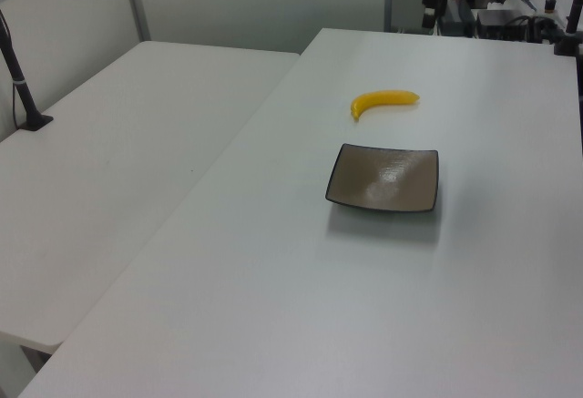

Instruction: Bananas placed on a ceramic plate

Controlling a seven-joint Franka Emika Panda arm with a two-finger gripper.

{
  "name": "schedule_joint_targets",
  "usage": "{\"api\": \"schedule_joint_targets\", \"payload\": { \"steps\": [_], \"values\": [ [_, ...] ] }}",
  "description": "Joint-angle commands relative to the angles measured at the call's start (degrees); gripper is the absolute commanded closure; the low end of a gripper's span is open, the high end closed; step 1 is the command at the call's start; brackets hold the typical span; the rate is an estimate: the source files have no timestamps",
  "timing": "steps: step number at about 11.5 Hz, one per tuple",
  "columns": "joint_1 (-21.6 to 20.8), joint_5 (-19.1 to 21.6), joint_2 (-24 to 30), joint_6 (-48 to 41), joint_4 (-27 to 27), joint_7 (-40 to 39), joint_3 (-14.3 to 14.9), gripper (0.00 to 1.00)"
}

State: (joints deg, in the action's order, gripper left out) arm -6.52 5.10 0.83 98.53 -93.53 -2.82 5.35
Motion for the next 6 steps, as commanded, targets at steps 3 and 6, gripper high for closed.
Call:
{"api": "schedule_joint_targets", "payload": {
  "steps": [3,6],
  "values": [
    [-0.3,0.1,0.4,1.3,-1.8,0.2,-1.4,0.0],
    [-0.3,0.0,0.2,1.5,-1.8,-0.7,-1.6,0.0]
  ]
}}
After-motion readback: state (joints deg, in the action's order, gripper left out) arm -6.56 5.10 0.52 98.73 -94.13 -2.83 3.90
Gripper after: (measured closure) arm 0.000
